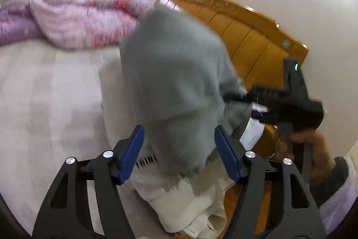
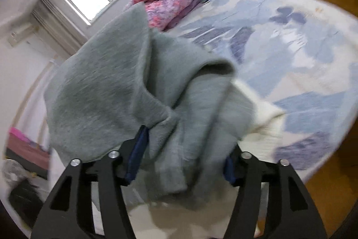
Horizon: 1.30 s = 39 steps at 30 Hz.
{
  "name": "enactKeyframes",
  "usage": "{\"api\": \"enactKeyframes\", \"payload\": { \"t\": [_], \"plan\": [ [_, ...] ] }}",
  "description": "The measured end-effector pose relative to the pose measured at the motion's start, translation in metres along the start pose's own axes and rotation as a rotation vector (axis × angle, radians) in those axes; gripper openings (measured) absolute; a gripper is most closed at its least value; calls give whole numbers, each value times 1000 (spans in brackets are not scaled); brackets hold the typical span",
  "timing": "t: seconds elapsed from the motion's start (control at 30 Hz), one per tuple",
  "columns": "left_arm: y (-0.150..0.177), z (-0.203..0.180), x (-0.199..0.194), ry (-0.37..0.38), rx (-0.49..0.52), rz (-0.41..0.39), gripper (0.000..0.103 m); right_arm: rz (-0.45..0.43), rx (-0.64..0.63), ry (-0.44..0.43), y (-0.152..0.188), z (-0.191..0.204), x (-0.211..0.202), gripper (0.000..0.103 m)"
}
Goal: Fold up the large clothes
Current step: 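Lay the folded hoodie on the white clothes stack and open both tools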
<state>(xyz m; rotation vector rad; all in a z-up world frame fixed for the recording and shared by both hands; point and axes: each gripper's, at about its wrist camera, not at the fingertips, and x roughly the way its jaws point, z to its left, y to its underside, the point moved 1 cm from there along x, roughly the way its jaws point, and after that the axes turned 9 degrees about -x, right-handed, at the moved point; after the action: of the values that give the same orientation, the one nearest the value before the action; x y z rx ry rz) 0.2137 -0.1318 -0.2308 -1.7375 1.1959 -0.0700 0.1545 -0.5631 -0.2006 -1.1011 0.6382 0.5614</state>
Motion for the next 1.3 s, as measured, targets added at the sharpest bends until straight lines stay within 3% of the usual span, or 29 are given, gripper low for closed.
{"api": "enactKeyframes", "payload": {
  "t": [0.2, 0.23, 0.33, 0.4, 0.47, 0.63, 0.67, 0.73, 0.77, 0.97, 1.13, 1.3],
  "plan": [
    [-79, -17, -13, -12, 124, -63, 71, -79, -192, 159, 6, 38, -39, 58],
    [-92, -22, -8, -22, 137, -50, 71, -101, -223, 189, 8, 48, -46, 58],
    [-112, -41, 10, -16, 195, 18, 71, -147, -295, 159, 16, 75, -57, 58],
    [-118, -47, 32, -42, 219, 84, 71, -176, -354, 214, 16, 87, -59, 58],
    [-122, -50, 56, -119, 263, 122, 72, -162, -347, 134, 15, 88, -51, 58],
    [-127, -40, 99, -206, 300, 182, 72, -76, -345, 14, 5, 89, 10, 58],
    [-129, -37, 107, -222, 308, 200, 72, -64, -335, 8, 1, 90, 20, 60],
    [-130, -28, 121, -263, 318, 224, 72, -59, -320, -2, -8, 86, 40, 77],
    [-133, -20, 130, -278, 317, 240, 72, -60, -317, 6, -14, 85, 48, 79],
    [-155, 16, 176, -289, 246, 317, 72, -19, -306, -21, -41, 81, 79, 80],
    [-151, 23, 195, -305, 264, 318, 72, 42, -232, -84, -54, 61, 103, 81],
    [-143, 26, 191, -290, 272, 290, 72, 31, -210, -100, -47, 56, 108, 82]
  ]
}}
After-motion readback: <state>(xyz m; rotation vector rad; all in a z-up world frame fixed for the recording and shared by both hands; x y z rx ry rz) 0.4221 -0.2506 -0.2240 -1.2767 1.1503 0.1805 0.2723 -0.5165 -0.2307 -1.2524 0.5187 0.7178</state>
